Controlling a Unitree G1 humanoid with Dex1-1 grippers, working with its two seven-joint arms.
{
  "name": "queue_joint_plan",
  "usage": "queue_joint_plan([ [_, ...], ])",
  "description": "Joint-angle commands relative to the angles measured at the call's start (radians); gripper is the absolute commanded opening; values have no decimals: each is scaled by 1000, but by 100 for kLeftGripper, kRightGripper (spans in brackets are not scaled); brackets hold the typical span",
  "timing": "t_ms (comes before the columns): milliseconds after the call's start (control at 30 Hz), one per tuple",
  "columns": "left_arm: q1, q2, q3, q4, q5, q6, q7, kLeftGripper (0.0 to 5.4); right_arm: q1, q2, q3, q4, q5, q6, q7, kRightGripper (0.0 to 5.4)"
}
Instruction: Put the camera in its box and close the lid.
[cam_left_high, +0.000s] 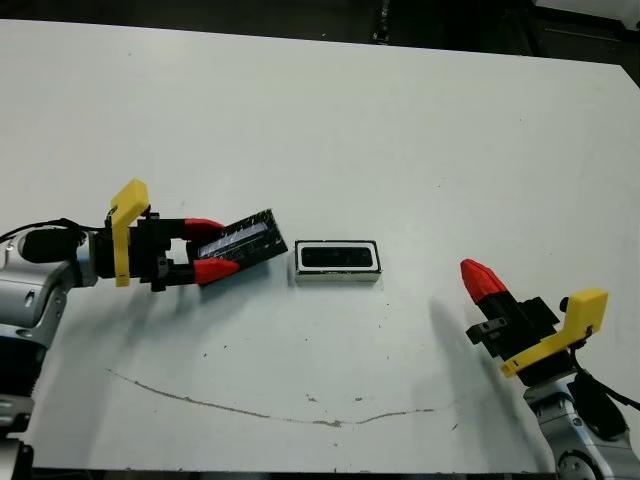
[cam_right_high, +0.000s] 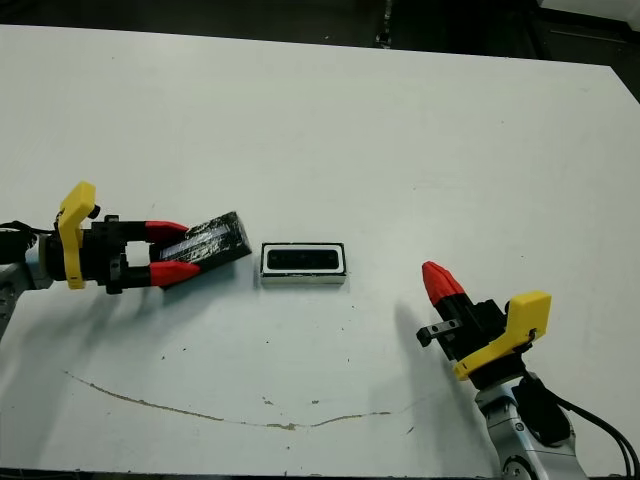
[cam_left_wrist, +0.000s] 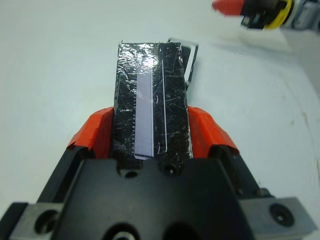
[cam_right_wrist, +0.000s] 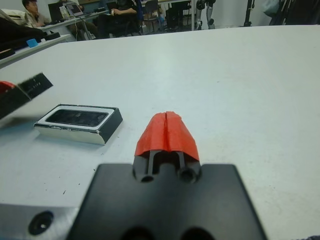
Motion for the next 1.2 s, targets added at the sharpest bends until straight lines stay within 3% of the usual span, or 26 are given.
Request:
queue_joint_plan([
  [33,-3,-25,-17,7,-4,7,-7,316,6,-18,-2,14,-1,3,2,0],
  [300,-73,-65,-80,50,10,62,-37,316,11,-23,0,-3,2,28,-18,0],
  [1200,-201,-184,-208,166,137,-67,-49,316,14,-34,7,-3,8,17,-14,0],
])
